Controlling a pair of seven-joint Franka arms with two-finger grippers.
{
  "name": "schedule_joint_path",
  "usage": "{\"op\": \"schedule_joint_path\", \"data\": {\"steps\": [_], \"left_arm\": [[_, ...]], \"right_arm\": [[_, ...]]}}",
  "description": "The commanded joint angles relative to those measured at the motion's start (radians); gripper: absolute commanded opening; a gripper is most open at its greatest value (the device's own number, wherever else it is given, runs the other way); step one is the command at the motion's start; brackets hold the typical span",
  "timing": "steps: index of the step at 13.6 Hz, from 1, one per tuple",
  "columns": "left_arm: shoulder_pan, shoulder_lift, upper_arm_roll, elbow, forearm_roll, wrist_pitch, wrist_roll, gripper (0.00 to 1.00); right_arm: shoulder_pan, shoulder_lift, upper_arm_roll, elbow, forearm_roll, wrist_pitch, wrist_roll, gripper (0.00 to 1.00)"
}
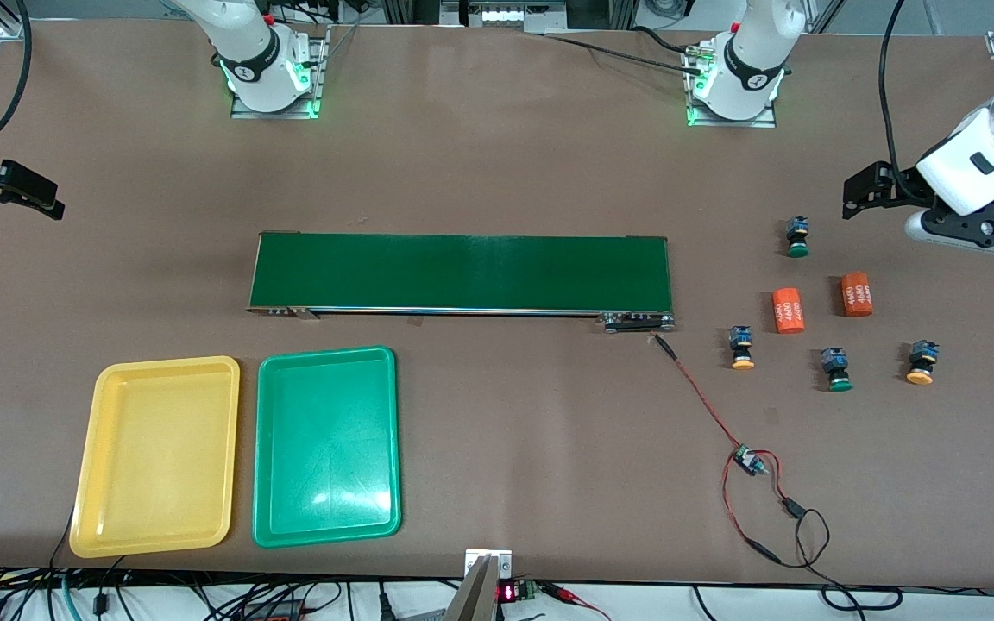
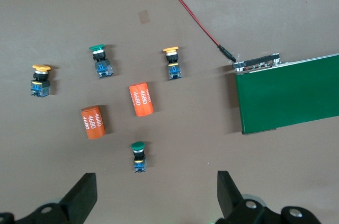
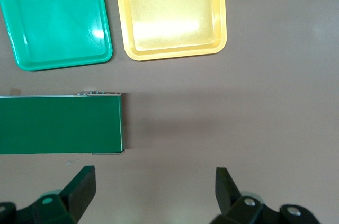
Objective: Sort buttons by color to trays
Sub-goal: 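Reach the left gripper down to the green-capped button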
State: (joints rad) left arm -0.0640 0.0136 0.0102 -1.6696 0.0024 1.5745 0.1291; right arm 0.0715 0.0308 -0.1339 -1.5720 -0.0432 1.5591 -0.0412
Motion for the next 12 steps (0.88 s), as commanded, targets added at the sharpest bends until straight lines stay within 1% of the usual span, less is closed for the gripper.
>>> {"op": "schedule_joint_path", "data": {"steps": [1, 4, 6, 8, 10, 12], "left_arm": [[-0.003, 0.074, -0.002, 0.082, 0.022, -0.031, 0.003, 1.0], [-0.005, 0.084, -0.001, 0.083, 0.021, -0.042, 0.003, 1.0], [-0.005, 0.124, -0.001, 0.085, 0.021, -0.042, 0.003, 1.0], [0.004, 0.146, -0.001, 0.106, 0.013, -0.042, 0.017, 1.0], [0.009, 0.172, 0.001, 0.099, 0.01, -0.042, 0.02, 1.0], [0.007, 0.199, 0.001, 0.093, 0.008, -0.009, 0.004, 1.0]], "right_arm": [[-0.006, -0.025, 0.002, -0.029, 0.011, 0.016, -0.003, 1.0], [-0.006, -0.025, 0.002, -0.029, 0.011, 0.016, -0.003, 1.0], [-0.006, -0.025, 0.002, -0.029, 0.011, 0.016, -0.003, 1.0], [-0.007, -0.025, 0.002, -0.029, 0.011, 0.016, -0.003, 1.0], [-0.006, -0.025, 0.002, -0.029, 0.011, 0.016, -0.003, 1.0], [-0.007, -0.025, 0.002, -0.029, 0.011, 0.016, -0.003, 1.0]]}}
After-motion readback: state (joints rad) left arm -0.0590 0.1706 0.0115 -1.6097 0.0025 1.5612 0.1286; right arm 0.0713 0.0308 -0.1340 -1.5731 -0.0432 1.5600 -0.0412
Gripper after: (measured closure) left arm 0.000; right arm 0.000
